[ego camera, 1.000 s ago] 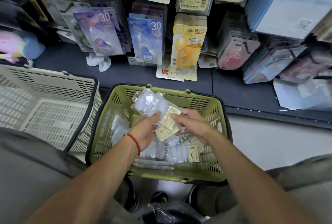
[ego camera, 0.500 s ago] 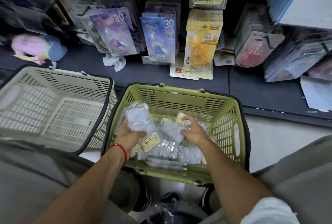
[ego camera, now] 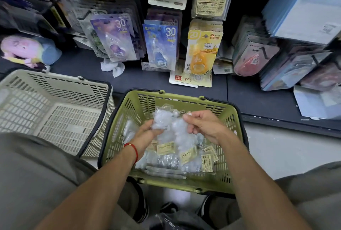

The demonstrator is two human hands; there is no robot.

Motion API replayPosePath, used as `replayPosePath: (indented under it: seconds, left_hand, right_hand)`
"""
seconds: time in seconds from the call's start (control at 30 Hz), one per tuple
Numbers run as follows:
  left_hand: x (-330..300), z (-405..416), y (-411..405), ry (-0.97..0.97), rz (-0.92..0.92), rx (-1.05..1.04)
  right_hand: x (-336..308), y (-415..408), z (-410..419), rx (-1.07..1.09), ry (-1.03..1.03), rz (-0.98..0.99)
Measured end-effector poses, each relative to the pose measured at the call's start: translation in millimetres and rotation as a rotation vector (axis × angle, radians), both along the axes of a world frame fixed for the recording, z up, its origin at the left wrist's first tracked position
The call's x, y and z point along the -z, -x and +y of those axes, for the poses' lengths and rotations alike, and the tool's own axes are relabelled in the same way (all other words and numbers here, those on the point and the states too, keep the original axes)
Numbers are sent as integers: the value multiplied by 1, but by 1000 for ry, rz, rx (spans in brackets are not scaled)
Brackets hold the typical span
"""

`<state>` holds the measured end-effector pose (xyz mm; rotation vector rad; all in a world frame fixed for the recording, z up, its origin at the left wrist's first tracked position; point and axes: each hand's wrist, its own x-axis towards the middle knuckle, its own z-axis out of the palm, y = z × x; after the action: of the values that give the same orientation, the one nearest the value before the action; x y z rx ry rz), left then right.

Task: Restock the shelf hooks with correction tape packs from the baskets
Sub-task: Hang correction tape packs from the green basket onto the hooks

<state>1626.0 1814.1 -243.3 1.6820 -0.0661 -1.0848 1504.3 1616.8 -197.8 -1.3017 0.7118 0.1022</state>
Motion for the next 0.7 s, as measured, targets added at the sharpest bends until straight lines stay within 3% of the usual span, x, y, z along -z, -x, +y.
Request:
replayPosePath:
  seconds: [0.1, 0.23, 0.3, 0.37, 0.43, 0.53, 0.7]
  left_hand:
    - [0, -2, 10, 51, 224, -39]
    - [9, 6, 14, 17, 98, 84]
    - [14, 11, 9, -30, 85, 3]
    - [18, 19, 3, -72, 111, -113]
    - [18, 27, -3, -96, 125, -199]
    - [20, 38, -8, -113, 135, -279]
    - [19, 37, -8, -84, 178, -351]
  right_hand:
    - [24, -14, 25, 245, 80, 85]
    - [55, -28, 41, 410, 16, 79]
    - [74, -29, 34, 419, 103, 140]
    - [99, -21, 21, 212, 493, 372]
    - [130, -9, 9, -135, 805, 602]
    - [167, -1, 2, -465, 955, 687]
    - [183, -3, -3, -675, 1169, 767]
